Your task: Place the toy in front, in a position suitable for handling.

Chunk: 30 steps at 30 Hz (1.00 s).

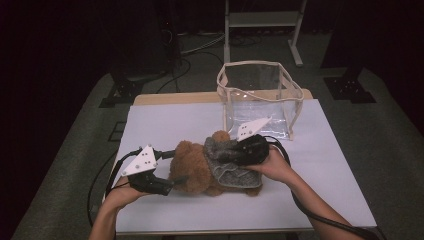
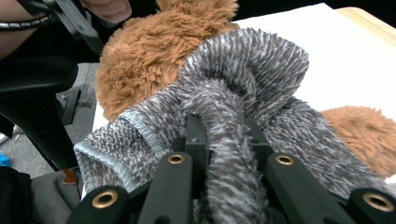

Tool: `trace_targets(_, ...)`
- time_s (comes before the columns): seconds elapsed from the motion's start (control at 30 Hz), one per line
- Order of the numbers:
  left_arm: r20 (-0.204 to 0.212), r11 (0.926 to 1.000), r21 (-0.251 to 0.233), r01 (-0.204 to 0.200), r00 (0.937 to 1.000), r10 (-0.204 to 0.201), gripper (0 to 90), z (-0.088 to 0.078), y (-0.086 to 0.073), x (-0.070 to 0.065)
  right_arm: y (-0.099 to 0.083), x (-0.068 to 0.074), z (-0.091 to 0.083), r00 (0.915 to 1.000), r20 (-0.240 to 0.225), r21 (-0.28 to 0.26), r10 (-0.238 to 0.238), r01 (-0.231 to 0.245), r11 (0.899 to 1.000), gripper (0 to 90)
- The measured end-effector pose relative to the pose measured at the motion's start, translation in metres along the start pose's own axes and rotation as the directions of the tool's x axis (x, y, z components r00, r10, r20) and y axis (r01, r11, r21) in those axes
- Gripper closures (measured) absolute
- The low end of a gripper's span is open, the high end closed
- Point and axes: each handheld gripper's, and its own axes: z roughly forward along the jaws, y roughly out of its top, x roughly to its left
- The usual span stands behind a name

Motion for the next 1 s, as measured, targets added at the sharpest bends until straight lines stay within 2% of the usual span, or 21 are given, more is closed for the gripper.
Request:
trace_targets(0.07, 0.009, 0.9999, -0.006, -0.013, 0.9999, 0.013, 22.4, 0.000, 0.005, -0.001, 0.001, 0.001, 0.002, 1.0000, 0.000, 0.011, -0.004, 0.004, 1.000, 77.3)
trace_targets(0.2, 0.028, 0.9991, 0.024, -0.034, 0.9991, 0.034, 21.2, 0.009, 0.005, -0.006, 0.002, 0.002, 0.004, 0.9999, 0.002, 0.017, -0.011, 0.011, 1.000, 77.2)
trace_targets(0.33, -0.004, 0.9965, 0.068, -0.048, 0.9988, 0.049, 20.9, 0.016, 0.001, -0.004, 0.001, 0.002, 0.001, 0.9997, 0.014, 0.027, -0.020, 0.019, 0.999, 77.1)
trace_targets(0.5, -0.025, 0.9944, 0.102, -0.029, 0.9992, 0.031, 20.7, 0.018, -0.009, 0.002, -0.005, 0.001, -0.009, 0.9993, 0.034, 0.046, -0.018, 0.016, 0.999, 77.0)
trace_targets(0.6, -0.041, 0.9914, 0.129, -0.023, 0.9988, 0.029, 20.7, 0.019, -0.015, 0.005, -0.014, -0.001, -0.017, 0.9990, 0.043, 0.038, 0.010, -0.011, 0.999, 77.0)
trace_targets(1.0, -0.055, 0.9893, 0.145, -0.008, 0.9984, 0.016, 20.6, 0.020, -0.020, 0.013, -0.045, -0.006, -0.046, 0.9932, 0.093, -0.002, 0.070, -0.070, 0.998, 77.0)
